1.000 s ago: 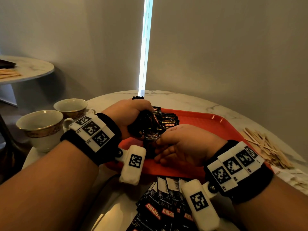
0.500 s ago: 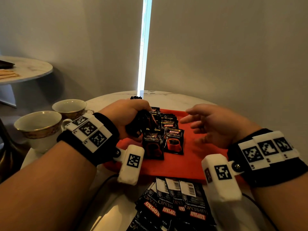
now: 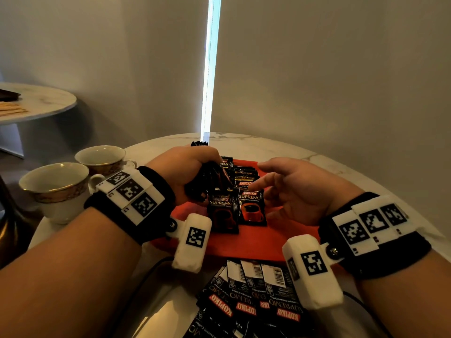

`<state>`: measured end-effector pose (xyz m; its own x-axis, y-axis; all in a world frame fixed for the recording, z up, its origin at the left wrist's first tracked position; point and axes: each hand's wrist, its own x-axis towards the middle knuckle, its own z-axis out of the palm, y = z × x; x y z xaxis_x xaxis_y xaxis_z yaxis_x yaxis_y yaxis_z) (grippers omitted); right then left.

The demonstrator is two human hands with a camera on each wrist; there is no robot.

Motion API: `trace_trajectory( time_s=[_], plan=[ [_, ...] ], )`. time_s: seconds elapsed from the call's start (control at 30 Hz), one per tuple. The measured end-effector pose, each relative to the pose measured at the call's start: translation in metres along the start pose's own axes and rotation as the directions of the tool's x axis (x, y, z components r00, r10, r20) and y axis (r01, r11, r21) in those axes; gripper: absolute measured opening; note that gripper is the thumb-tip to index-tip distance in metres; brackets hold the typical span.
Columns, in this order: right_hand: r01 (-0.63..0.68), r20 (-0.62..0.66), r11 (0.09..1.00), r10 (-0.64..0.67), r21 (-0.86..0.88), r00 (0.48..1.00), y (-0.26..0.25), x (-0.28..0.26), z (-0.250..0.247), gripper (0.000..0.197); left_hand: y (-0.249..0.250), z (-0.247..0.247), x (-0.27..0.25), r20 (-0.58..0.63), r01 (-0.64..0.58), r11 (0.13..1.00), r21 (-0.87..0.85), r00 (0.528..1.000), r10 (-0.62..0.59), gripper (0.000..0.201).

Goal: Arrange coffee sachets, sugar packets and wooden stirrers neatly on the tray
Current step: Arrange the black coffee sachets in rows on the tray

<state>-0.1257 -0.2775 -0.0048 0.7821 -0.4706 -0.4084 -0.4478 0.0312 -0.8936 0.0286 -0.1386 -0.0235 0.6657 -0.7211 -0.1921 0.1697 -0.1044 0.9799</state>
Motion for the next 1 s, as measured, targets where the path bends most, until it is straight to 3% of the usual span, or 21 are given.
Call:
trace_trajectory(
  time_s=[0.27,0.37,0.47,0.57,0.67,0.87,1.0],
  plan=[
    [0.006,-0.004,1.000,-0.006,-0.007,1.000,0.001,0.003,0.000,0.048,0.000,-0.003,0.001,-0.062,-0.055,0.998,-0.012,0.997,0.054,0.020],
    [0.108,-0.054,0.994,-0.109,-0.031,0.993,0.001,0.004,-0.003,0.036,0.002,-0.004,0.000,-0.074,-0.095,0.993,-0.064,0.993,0.091,0.018],
    [0.371,-0.051,0.928,-0.372,-0.024,0.927,0.001,0.002,-0.005,0.020,0.006,0.000,-0.005,0.032,-0.117,0.959,-0.260,0.991,0.129,0.020],
    [0.561,0.063,0.825,-0.558,-0.066,0.827,0.001,0.000,-0.006,0.039,0.008,0.008,-0.013,0.213,-0.072,0.900,-0.430,0.960,0.179,0.022],
    [0.642,0.118,0.766,-0.636,-0.030,0.763,0.002,-0.001,-0.001,0.047,0.007,0.010,-0.014,0.195,-0.082,0.870,-0.487,0.960,0.199,0.022],
    [0.760,-0.036,0.633,-0.771,-0.148,0.635,0.001,-0.004,0.006,0.033,0.005,0.016,-0.015,0.254,-0.038,0.899,-0.437,0.953,0.163,0.028],
    [0.776,-0.022,0.616,-0.785,-0.137,0.619,0.000,-0.007,0.007,0.027,0.004,0.015,-0.014,0.265,-0.012,0.909,-0.417,0.955,0.134,0.025]
  ],
)
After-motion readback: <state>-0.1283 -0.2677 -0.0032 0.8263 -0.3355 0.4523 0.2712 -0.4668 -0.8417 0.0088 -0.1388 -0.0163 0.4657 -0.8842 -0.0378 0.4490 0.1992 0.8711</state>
